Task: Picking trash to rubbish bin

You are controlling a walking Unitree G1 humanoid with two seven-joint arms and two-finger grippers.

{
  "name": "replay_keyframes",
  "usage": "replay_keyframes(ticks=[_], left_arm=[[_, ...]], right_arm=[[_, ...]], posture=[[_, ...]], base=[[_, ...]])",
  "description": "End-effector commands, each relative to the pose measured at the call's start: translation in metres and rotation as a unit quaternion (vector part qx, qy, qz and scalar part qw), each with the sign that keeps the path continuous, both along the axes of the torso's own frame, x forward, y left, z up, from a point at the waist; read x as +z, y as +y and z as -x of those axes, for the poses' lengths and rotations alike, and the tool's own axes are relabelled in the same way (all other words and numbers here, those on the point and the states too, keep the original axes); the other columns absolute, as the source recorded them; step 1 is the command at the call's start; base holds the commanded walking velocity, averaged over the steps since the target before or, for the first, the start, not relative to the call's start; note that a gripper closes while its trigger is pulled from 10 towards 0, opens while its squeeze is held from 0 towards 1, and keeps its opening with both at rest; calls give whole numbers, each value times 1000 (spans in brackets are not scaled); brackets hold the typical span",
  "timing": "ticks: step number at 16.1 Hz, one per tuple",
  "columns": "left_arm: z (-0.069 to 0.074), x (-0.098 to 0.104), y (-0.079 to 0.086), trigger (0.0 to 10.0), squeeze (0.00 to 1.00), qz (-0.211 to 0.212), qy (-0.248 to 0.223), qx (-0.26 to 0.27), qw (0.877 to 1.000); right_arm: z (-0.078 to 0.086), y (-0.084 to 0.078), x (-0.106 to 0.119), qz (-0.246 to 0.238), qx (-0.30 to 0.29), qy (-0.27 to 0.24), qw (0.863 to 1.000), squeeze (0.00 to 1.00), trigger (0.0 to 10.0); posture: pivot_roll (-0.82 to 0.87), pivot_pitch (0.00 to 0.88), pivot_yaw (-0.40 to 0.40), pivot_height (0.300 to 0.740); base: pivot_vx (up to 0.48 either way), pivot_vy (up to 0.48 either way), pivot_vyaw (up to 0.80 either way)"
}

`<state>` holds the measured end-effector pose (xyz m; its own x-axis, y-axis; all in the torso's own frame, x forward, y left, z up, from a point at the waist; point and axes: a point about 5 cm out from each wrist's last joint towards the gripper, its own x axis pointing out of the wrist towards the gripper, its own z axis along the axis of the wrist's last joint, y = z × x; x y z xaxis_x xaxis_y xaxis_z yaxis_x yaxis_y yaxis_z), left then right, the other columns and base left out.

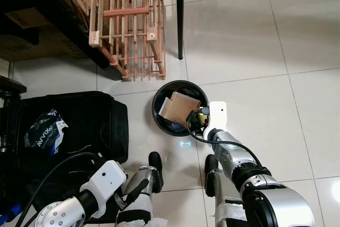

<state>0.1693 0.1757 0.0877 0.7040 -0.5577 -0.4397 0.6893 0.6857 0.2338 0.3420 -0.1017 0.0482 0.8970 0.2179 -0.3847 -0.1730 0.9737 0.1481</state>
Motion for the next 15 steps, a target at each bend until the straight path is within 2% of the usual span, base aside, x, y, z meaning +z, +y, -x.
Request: replay_keyframes(ticks=[1, 10, 11, 12, 13, 14, 15], left_arm=[[10, -7, 3, 10000, 0, -10, 24, 7, 1000], [8, -9, 3, 10000, 0, -13, 25, 5, 1000], [7, -9, 2, 10000, 0, -12, 24, 5, 1000], [6, -9, 2, 10000, 0, -11, 22, 5, 1000], [5, -10, 1, 10000, 0, -11, 22, 6, 1000], [4, -10, 1, 10000, 0, -10, 19, 5, 1000], [2, -9, 0, 10000, 0, -9, 17, 5, 1000]], right_arm=[[10, 4, -13, -3, 6, 25, 1000, 1000, 10000], [10, 5, -13, -2, 7, 23, 1000, 1000, 10000], [10, 4, -13, 0, 6, 23, 1000, 765, 10000], [10, 3, -13, 1, 6, 21, 1000, 596, 10000], [9, 2, -12, 1, 5, 20, 1000, 498, 10000], [9, 1, -12, 4, 5, 17, 1000, 114, 10000], [9, 1, -12, 6, 6, 15, 1000, 31, 10000]], posture=[[258, 588, 122, 740], [255, 582, 123, 740], [254, 578, 122, 740], [251, 569, 120, 740], [249, 562, 119, 740], [245, 551, 117, 740], [245, 548, 116, 740]], base=[[0, 0, 0], [0, 0, 0], [0, 0, 0], [0, 0, 0], [0, 0, 0], [0, 0, 0], [0, 0, 0]])
